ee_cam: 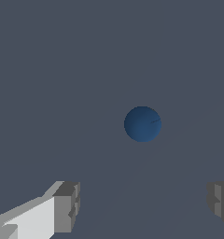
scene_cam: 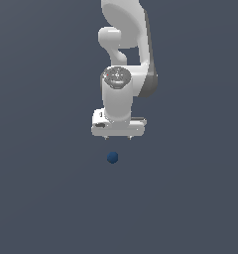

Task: Pick up the object and move it to a goal position.

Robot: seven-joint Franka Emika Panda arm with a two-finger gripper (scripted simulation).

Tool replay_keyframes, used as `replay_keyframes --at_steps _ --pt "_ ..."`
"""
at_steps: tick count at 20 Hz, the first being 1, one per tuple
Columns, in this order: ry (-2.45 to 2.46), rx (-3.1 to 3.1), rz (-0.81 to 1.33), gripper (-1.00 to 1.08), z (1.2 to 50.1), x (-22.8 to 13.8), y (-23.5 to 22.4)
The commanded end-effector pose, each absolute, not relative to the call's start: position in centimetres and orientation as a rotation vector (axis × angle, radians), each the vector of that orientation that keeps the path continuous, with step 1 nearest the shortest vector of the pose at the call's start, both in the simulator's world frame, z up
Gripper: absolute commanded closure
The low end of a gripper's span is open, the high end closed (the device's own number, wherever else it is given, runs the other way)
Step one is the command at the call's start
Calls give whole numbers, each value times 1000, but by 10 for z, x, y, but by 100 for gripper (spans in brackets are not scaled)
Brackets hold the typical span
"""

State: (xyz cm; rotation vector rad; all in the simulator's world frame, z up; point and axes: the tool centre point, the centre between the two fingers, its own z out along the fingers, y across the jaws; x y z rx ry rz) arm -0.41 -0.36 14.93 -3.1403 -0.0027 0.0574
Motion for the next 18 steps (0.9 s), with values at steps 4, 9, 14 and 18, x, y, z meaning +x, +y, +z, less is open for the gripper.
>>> replay_keyframes --at_steps 4,9,14,18 --pt "-22 -3139 45 -92 152 -2 0" --pt "-102 -3131 -10 -92 165 7 19" --pt "-110 -3130 -17 -92 167 8 21" --pt "-136 -3130 -16 -92 164 9 19"
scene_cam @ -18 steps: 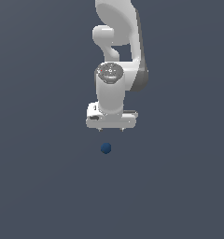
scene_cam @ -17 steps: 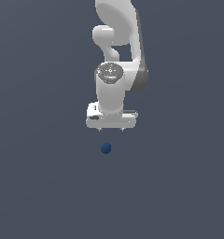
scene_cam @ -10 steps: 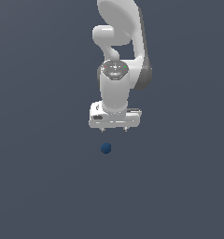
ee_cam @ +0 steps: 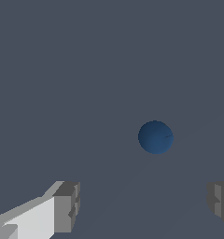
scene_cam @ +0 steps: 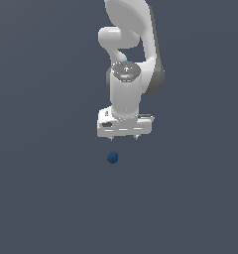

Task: Pick up the object and move it to a goal position.

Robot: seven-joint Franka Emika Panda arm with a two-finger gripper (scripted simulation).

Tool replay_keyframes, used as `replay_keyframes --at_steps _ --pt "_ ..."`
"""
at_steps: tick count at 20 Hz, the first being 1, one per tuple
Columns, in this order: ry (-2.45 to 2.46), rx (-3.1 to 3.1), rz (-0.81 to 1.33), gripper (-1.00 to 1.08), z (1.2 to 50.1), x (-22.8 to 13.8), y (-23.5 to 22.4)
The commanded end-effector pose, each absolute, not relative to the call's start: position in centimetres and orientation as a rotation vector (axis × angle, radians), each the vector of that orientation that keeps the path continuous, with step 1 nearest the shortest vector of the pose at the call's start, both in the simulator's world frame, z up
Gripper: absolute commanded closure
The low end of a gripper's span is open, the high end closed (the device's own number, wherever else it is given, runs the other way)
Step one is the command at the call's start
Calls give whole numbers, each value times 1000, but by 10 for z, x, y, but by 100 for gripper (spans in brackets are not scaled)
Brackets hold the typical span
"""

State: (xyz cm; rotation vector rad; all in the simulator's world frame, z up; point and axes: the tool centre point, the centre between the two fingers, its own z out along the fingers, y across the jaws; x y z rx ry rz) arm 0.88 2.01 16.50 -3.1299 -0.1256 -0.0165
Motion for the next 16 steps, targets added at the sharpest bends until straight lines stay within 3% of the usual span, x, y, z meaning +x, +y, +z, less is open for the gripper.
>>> replay_keyframes --at_steps 1,16 --pt "-148 -3130 -16 -92 162 10 19" --pt "-539 -3096 -6 -92 116 24 -10"
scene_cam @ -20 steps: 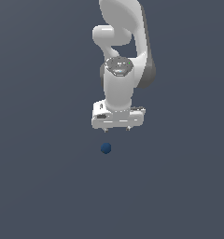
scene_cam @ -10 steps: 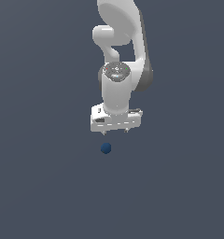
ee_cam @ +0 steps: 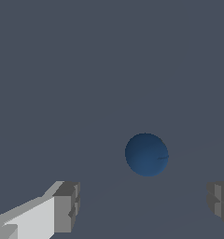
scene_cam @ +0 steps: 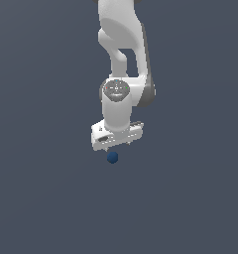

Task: Pick up the object and move it to a goal position.

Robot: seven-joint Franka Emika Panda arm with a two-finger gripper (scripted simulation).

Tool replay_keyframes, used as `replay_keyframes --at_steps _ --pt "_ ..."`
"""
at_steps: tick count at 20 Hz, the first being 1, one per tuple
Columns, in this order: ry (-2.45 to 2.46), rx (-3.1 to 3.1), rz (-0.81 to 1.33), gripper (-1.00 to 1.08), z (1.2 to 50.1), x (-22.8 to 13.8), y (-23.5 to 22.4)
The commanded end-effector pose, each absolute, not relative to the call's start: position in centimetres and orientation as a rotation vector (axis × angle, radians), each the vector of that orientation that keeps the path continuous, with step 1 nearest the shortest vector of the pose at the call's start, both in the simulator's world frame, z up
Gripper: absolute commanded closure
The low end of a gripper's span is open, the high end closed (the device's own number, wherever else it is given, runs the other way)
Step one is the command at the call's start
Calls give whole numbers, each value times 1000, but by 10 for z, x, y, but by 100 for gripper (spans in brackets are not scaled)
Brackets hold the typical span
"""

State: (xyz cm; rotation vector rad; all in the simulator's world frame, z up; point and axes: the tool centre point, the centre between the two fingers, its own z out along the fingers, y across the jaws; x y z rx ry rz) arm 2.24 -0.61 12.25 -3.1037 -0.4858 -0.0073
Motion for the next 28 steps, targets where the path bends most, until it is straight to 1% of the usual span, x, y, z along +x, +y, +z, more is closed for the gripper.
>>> replay_keyframes --at_steps 1,10,21,28 --pt "-571 -3090 -5 -92 112 25 -12" --pt "-770 -3046 -1 -92 87 30 -27" --pt "-810 -3035 1 -92 78 31 -31" --pt "-815 -3034 0 -92 45 30 -30"
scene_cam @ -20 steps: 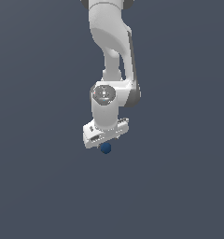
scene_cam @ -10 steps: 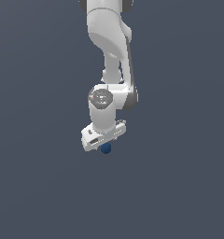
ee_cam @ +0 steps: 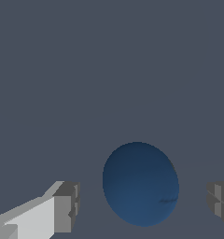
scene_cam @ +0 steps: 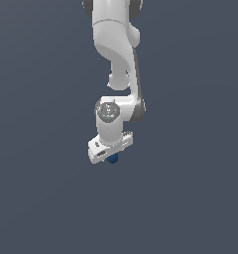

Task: Pick up the object and move it to a goal position.

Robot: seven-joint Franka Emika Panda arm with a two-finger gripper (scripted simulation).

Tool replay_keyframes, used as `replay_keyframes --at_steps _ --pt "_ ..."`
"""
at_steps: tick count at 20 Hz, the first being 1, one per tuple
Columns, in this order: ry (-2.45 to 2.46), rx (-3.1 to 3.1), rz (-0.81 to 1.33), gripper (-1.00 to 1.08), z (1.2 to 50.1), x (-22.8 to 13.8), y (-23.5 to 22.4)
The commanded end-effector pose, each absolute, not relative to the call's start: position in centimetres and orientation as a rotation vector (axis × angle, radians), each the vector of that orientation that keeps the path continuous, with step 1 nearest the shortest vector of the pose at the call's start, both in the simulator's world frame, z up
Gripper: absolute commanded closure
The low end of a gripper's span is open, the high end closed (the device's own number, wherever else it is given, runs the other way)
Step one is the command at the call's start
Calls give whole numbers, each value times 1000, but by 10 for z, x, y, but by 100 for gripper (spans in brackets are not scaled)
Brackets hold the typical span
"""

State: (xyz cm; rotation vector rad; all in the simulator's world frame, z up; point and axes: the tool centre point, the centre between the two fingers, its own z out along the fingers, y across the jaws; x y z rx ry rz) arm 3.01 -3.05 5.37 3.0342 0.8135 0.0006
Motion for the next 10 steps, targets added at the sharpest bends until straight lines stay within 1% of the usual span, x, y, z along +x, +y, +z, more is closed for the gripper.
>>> replay_keyframes --at_steps 1,7,8,10 --pt "816 3034 0 -92 41 29 -30" --pt "816 3034 0 -92 31 31 -31" --pt "816 3034 0 108 31 31 -31" --pt "816 3034 0 108 31 31 -31"
